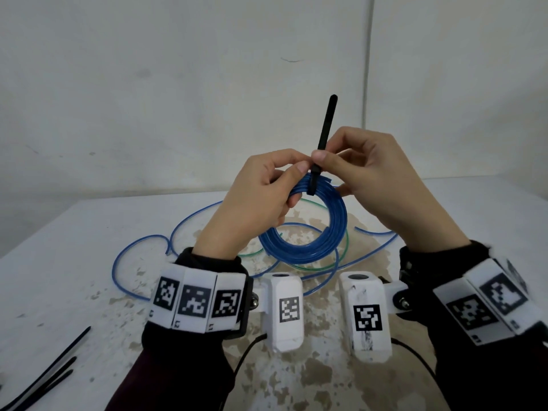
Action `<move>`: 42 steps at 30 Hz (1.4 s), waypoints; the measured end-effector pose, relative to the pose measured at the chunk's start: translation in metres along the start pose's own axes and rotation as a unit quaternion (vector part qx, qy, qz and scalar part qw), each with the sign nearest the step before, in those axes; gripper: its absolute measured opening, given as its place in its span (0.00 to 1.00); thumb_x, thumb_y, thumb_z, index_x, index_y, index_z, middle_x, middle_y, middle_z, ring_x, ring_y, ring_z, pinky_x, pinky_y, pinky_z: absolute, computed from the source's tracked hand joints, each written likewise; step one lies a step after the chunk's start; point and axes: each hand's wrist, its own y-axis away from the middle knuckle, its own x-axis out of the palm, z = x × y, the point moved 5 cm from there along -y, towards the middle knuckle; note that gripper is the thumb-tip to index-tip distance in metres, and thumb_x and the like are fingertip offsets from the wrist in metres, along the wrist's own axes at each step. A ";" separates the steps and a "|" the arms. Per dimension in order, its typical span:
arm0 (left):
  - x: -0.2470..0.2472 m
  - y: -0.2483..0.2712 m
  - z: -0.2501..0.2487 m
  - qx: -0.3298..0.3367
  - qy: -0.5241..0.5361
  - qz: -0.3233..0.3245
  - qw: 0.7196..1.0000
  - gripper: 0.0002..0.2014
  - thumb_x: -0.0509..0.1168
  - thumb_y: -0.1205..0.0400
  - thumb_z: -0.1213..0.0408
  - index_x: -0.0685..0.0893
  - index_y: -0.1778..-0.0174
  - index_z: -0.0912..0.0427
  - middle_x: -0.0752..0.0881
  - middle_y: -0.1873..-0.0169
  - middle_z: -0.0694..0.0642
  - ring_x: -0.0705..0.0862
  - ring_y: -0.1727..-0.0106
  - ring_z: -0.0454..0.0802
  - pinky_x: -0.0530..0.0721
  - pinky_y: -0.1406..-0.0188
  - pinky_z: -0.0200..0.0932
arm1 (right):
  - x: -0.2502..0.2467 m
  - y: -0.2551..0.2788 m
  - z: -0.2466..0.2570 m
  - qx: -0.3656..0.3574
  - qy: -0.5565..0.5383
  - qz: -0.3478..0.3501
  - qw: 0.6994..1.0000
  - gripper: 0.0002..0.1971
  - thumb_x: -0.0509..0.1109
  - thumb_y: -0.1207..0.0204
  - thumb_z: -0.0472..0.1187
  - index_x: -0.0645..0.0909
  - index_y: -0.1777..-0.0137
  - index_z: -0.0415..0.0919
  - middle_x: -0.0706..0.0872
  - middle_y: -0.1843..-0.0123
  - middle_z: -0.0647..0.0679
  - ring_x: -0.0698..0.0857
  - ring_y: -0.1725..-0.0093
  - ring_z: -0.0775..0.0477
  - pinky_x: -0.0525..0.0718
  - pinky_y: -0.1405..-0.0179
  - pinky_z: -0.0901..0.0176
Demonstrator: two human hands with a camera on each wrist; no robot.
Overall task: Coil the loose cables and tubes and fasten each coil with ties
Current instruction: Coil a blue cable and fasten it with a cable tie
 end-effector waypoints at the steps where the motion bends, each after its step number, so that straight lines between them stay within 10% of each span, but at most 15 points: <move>1: 0.000 0.000 -0.001 0.005 -0.002 -0.003 1.000 0.11 0.58 0.13 0.62 0.86 0.52 0.54 0.71 0.76 0.59 0.61 0.82 0.47 0.61 0.84 0.35 | 0.000 0.000 0.000 0.002 -0.007 -0.005 1.000 0.08 0.72 0.23 0.40 0.80 0.64 0.42 0.89 0.61 0.43 0.88 0.55 0.41 0.89 0.67 0.51; 8: 0.003 0.001 -0.006 0.029 0.015 -0.024 0.999 0.10 0.65 0.17 0.58 0.87 0.56 0.59 0.70 0.80 0.54 0.62 0.83 0.45 0.60 0.84 0.34 | -0.002 0.001 -0.002 0.031 -0.056 -0.023 0.998 0.07 0.75 0.26 0.39 0.83 0.65 0.42 0.88 0.65 0.46 0.88 0.63 0.51 0.86 0.68 0.58; 15: 0.002 0.000 -0.006 0.046 -0.025 -0.029 0.998 0.07 0.66 0.18 0.62 0.87 0.60 0.57 0.70 0.80 0.56 0.61 0.82 0.45 0.60 0.84 0.31 | 0.000 0.001 -0.003 0.026 -0.042 -0.047 0.998 0.09 0.74 0.24 0.39 0.80 0.65 0.42 0.87 0.64 0.35 0.87 0.60 0.35 0.90 0.64 0.40; 25: 0.004 -0.001 -0.004 0.093 -0.166 -0.052 0.980 0.11 0.67 0.19 0.58 0.86 0.66 0.57 0.72 0.85 0.46 0.67 0.81 0.41 0.66 0.76 0.33 | 0.006 0.001 -0.012 0.021 0.039 -0.064 0.997 0.09 0.71 0.23 0.39 0.77 0.62 0.39 0.80 0.66 0.50 0.81 0.68 0.49 0.85 0.64 0.46; 35: 0.008 -0.002 -0.002 0.023 -0.022 -0.037 0.999 0.13 0.64 0.16 0.60 0.89 0.59 0.63 0.71 0.87 0.44 0.63 0.84 0.41 0.63 0.83 0.27 | 0.003 0.001 -0.012 0.087 -0.054 0.056 0.993 0.07 0.69 0.21 0.40 0.80 0.59 0.39 0.85 0.63 0.47 0.85 0.64 0.57 0.83 0.67 0.67; 42: 0.008 -0.001 -0.005 0.061 -0.051 -0.036 0.996 0.12 0.64 0.16 0.61 0.90 0.56 0.63 0.82 0.80 0.44 0.71 0.83 0.38 0.69 0.79 0.25 | 0.002 -0.001 -0.006 0.038 -0.073 -0.004 0.997 0.11 0.70 0.22 0.35 0.75 0.65 0.40 0.81 0.68 0.51 0.83 0.69 0.53 0.81 0.71 0.65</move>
